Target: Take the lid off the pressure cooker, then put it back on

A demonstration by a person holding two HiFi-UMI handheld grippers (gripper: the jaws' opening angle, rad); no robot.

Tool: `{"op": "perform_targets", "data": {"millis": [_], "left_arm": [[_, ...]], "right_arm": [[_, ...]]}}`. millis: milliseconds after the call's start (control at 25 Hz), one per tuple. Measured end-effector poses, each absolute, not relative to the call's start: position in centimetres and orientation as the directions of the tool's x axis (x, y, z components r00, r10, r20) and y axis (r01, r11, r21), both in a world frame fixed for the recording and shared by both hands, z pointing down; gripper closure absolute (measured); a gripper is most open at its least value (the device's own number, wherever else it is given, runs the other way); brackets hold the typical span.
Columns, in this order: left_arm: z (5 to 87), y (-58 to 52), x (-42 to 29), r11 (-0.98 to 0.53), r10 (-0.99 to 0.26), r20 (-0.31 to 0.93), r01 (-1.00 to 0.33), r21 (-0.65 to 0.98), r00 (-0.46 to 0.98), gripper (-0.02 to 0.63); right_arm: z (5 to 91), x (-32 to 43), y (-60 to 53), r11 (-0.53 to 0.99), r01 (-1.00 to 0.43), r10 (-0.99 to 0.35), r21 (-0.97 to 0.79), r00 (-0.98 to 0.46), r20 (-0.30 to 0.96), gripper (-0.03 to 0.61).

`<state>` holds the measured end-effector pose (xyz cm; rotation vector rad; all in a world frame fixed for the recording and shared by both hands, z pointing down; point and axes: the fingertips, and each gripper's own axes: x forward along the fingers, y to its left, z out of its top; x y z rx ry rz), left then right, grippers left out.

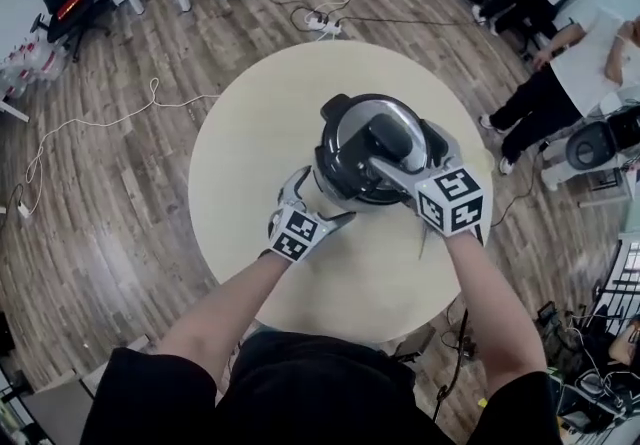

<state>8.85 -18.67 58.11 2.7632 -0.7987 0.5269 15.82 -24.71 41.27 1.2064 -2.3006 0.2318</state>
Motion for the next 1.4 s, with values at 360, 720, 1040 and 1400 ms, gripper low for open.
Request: {"op": "perform_targets", "data": {"millis": [360, 720, 1040, 1400], "left_arm": [[60.6, -20.8, 11.0, -0.838, -0.456, 0.403, -0.535, 0.104, 0.793, 0.023], [62.0, -20.7, 11.1, -0.834, -0.477, 0.380, -0.545, 0.090, 0.792, 0.024], [61.7, -20.8, 11.2, -0.830, -0.484, 0.379, -0.551, 0.089, 0.789, 0.025], [62.1, -20.6, 11.3, -0.827, -0.479, 0.397, -0.554, 0.096, 0.783, 0.025]], "right_arm": [[47.1, 16.4, -28.2, 0.768, -0.638, -0.463, 0.061, -0.486, 0.741, 0.101], [49.2, 15.8, -27.7, 0.814, -0.579, -0.271, -0.046, -0.449, 0.851, 0.232], [49.0, 15.9, -28.5, 0.704, -0.709, -0.290, -0.048, -0.349, 0.891, 0.276], [49.3, 16.3, -29.1, 0.549, -0.834, -0.299, -0.052, -0.253, 0.920, 0.293]]}}
